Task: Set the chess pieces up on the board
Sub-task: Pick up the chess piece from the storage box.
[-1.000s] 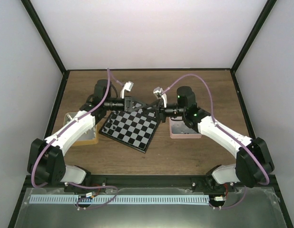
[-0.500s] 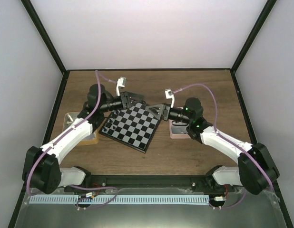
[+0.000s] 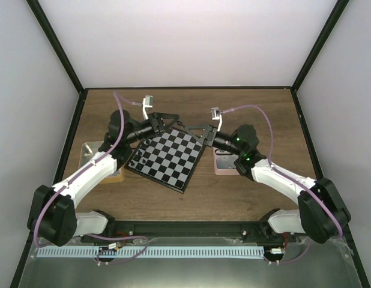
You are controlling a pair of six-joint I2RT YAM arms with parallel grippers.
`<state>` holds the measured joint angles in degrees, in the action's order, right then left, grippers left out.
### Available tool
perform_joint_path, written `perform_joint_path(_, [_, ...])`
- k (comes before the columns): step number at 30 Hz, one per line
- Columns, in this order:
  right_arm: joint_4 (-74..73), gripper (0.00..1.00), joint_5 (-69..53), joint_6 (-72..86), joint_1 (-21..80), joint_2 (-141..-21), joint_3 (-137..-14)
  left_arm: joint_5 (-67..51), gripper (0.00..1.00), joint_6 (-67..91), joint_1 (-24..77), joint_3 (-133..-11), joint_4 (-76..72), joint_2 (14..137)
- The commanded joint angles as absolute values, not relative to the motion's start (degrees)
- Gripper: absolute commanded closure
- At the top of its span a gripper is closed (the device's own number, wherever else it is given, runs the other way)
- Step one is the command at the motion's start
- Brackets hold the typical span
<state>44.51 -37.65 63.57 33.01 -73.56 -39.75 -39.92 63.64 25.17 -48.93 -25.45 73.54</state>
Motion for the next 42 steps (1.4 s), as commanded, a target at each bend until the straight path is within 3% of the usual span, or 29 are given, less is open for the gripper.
perform_joint_path(1, [45.27,0.5,-36.74,65.34,33.65,-75.07,-41.41,-39.38,0.96,65.03,25.58,-48.25,-28.79,73.19])
perform_joint_path(7, [45.66,0.61,-38.15,65.13,33.75,-77.1,-43.87,-39.47,0.96,65.04,25.58,-48.14,-28.88,73.37])
perform_joint_path(13, [46.27,0.66,-38.47,65.57,33.77,-77.94,-44.77,-39.6,0.96,64.87,25.58,-48.04,-28.84,73.61])
perform_joint_path(24, [43.59,0.95,-38.81,65.52,33.77,-77.46,-45.75,-39.38,0.96,63.71,25.58,-48.07,-27.93,73.37])
perform_joint_path(28, [36.86,0.99,-36.86,62.62,33.79,-76.16,-46.03,-36.58,0.96,58.41,25.49,-48.92,-22.27,72.28])
perform_joint_path(37, [8.63,0.99,-22.89,48.69,33.81,-72.25,-48.91,-13.77,0.96,31.97,26.44,-52.54,3.79,67.81])
perform_joint_path(42, [2.65,0.99,-19.17,46.14,33.79,-72.1,-48.38,2.38,0.96,24.93,30.31,-50.03,11.66,68.44])
